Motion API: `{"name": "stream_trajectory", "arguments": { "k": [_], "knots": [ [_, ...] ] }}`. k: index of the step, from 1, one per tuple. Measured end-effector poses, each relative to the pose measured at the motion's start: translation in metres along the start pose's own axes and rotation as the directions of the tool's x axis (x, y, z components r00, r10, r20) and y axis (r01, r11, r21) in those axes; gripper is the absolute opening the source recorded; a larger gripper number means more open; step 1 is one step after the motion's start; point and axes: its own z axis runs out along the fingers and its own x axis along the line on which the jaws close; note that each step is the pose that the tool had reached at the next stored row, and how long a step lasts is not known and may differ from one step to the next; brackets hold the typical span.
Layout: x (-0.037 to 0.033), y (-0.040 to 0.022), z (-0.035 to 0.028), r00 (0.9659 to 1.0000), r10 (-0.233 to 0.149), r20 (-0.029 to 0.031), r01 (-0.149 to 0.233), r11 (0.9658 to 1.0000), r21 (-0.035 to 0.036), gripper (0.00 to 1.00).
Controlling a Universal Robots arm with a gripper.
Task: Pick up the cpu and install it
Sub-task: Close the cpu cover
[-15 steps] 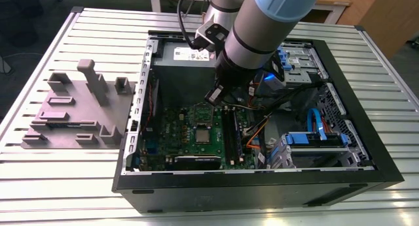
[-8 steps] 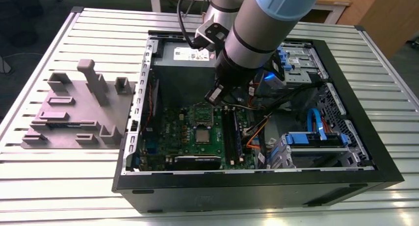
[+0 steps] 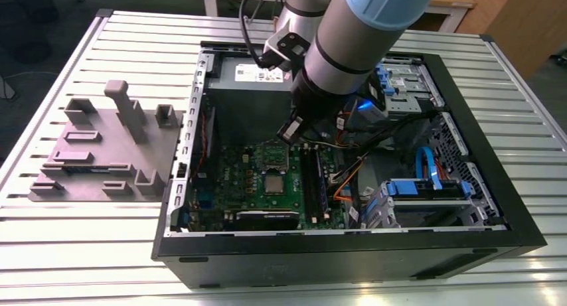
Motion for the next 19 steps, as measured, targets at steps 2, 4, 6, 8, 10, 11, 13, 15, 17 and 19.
{"name": "stream_trajectory", "arguments": {
  "k": [2,4,6,8,10,11,13,15,17,19],
  "knots": [
    [0.0005,-0.0004,-0.0001,1.0000,0.000,-0.0002,0.000,1.0000,0.0000,0.10],
    [0.0005,-0.0004,-0.0001,1.0000,0.000,-0.0001,0.000,1.0000,-0.0001,0.10],
    [0.0012,-0.0009,-0.0003,1.0000,0.000,-0.0001,0.000,1.0000,-0.0001,0.10],
    [0.0019,-0.0014,-0.0004,1.0000,-0.001,-0.0001,0.001,1.0000,0.0000,0.10],
    [0.0023,-0.0016,-0.0005,1.0000,-0.001,-0.0002,0.001,1.0000,-0.0001,0.10],
    [0.0025,-0.0017,-0.0005,1.0000,-0.002,-0.0003,0.002,1.0000,-0.0001,0.10],
    [0.0035,-0.0021,-0.0007,1.0000,-0.003,-0.0007,0.003,1.0000,-0.0002,0.10],
    [0.0044,-0.0026,-0.0009,1.0000,-0.004,-0.0009,0.004,1.0000,-0.0003,0.10],
    [0.0058,-0.0033,-0.0011,1.0000,-0.006,-0.0013,0.006,1.0000,-0.0004,0.10],
    [0.0073,-0.0038,-0.0013,1.0000,-0.007,-0.0016,0.007,1.0000,-0.0004,0.10]
  ]
}}
